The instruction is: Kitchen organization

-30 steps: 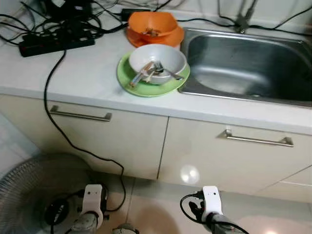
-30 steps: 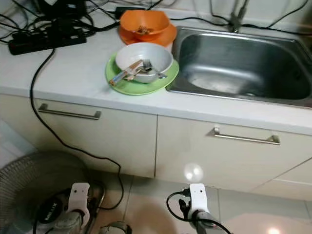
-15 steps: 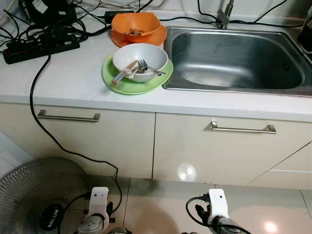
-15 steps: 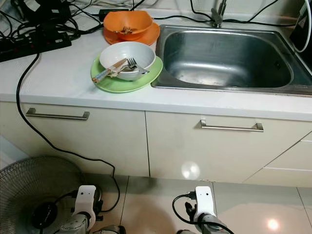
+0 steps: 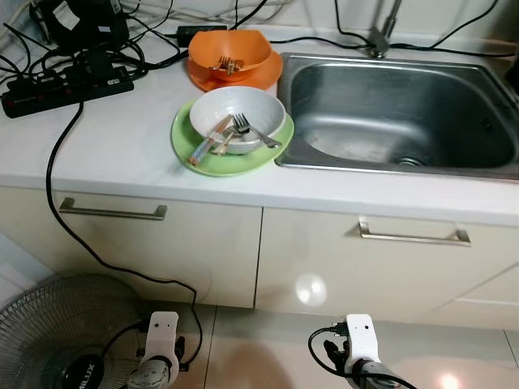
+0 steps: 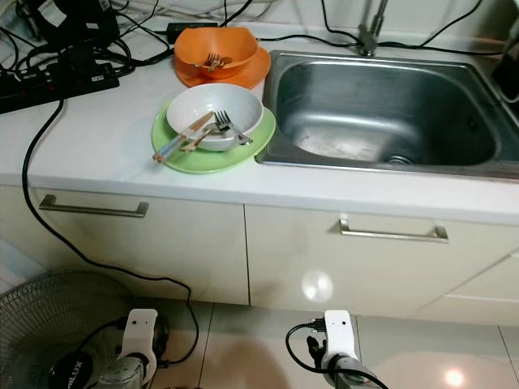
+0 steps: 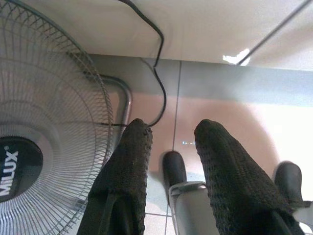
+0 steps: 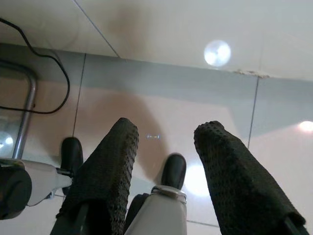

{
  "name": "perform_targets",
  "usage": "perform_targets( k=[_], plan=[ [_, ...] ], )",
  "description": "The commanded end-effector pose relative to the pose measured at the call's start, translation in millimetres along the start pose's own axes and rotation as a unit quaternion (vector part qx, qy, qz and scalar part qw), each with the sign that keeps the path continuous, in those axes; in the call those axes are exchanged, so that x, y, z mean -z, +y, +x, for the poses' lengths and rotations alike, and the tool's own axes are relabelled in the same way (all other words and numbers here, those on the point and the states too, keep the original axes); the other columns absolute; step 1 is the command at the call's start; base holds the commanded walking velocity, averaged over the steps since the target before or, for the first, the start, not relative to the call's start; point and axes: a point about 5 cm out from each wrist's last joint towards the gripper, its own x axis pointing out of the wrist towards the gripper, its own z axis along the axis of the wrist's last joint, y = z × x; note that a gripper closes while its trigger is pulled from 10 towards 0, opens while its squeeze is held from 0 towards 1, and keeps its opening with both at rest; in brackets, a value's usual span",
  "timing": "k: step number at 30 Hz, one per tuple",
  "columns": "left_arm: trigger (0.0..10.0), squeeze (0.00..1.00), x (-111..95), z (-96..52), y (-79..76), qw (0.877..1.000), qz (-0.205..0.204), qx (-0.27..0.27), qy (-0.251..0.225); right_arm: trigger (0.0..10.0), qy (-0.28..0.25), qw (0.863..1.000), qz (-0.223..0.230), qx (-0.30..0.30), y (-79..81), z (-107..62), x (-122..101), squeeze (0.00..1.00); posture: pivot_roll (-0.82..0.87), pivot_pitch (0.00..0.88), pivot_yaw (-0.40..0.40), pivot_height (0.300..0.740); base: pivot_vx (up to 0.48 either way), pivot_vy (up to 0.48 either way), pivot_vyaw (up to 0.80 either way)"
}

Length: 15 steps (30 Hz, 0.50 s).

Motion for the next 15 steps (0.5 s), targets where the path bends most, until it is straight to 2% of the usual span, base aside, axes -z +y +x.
perform_targets(
  k=[1,6,15],
  plan=[
    [10.0,0.0,3.9,-0.8,1.1,1.0,0.003,-0.004,0.008,10.0,0.005,1.0,0.0,0.002,-0.8,-0.5,2.2,0.0,0.12,0.102,-0.007,0.74,0.48,0.0,0.0],
    [10.0,0.0,3.8,-0.8,0.8,1.0,0.001,-0.003,0.007,10.0,0.005,1.0,0.0,0.002,-0.7,-0.5,2.2,0.0,0.12,0.102,-0.006,0.74,0.422,0.0,0.0],
    [10.0,0.0,4.5,-1.0,-1.9,1.0,-0.004,0.009,0.006,10.0,0.005,1.0,0.001,0.002,-0.6,-0.5,2.3,0.0,0.12,0.106,-0.007,0.74,0.0,0.0,0.0]
  ],
)
